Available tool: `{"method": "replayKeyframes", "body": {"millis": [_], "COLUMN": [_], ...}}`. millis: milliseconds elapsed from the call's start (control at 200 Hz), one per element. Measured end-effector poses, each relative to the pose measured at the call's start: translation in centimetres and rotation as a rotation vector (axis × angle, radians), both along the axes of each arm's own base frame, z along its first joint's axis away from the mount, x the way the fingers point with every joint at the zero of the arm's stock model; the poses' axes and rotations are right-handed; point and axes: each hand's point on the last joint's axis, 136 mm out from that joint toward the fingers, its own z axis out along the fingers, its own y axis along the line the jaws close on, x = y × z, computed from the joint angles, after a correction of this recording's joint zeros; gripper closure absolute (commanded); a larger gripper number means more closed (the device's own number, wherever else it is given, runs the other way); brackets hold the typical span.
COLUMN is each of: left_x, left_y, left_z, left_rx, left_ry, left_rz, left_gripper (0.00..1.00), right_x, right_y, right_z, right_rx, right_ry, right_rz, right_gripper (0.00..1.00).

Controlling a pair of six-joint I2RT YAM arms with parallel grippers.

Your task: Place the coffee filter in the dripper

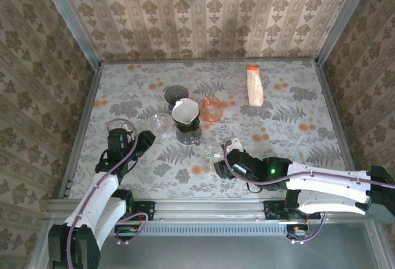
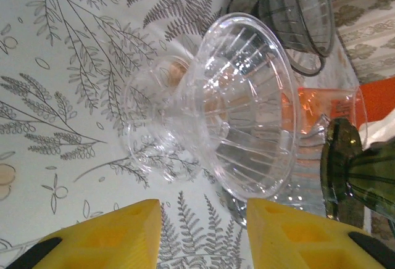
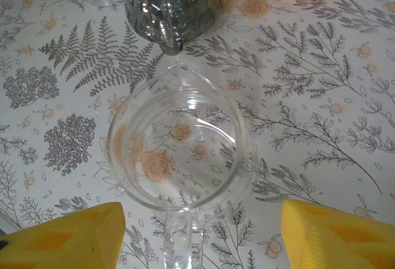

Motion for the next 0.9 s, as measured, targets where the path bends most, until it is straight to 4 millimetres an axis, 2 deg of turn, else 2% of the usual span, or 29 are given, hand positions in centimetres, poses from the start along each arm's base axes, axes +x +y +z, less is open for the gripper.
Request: {"method": "replayKeyframes", "body": {"millis": [170,455,755,900], "left_x": [1.8,4.1,5.2,5.4], "left_y": [0.2,0.4,0.6,0.8], "left_z": [0.5,-0.7,-1.6,-1.6], "left_rx": [0.025,0.071,0.113,0.123], "left_ry": [-0.024,0.019,0.049,0.054], "left_rz": [0.012,0.025,0.027,0.033], "left_gripper": [0.57,0.63,0.81,0.85], "right_x": [-0.1,0.0,-0.1,0.1], "right_y": [-0.4,-0.7,-1.2,-1.5], "right_z": [-0.5,-0.2,-0.2,-0.2], "right_rx": [-0.017,-0.008,-0.007,-0.003], "right_ry": [0.004,-0.01,-0.012,-0.015], "right_rz": [-0.006,-0.014,-0.018,-0.028], "right_gripper": [0.31,0.31,0.3,0.3]}}
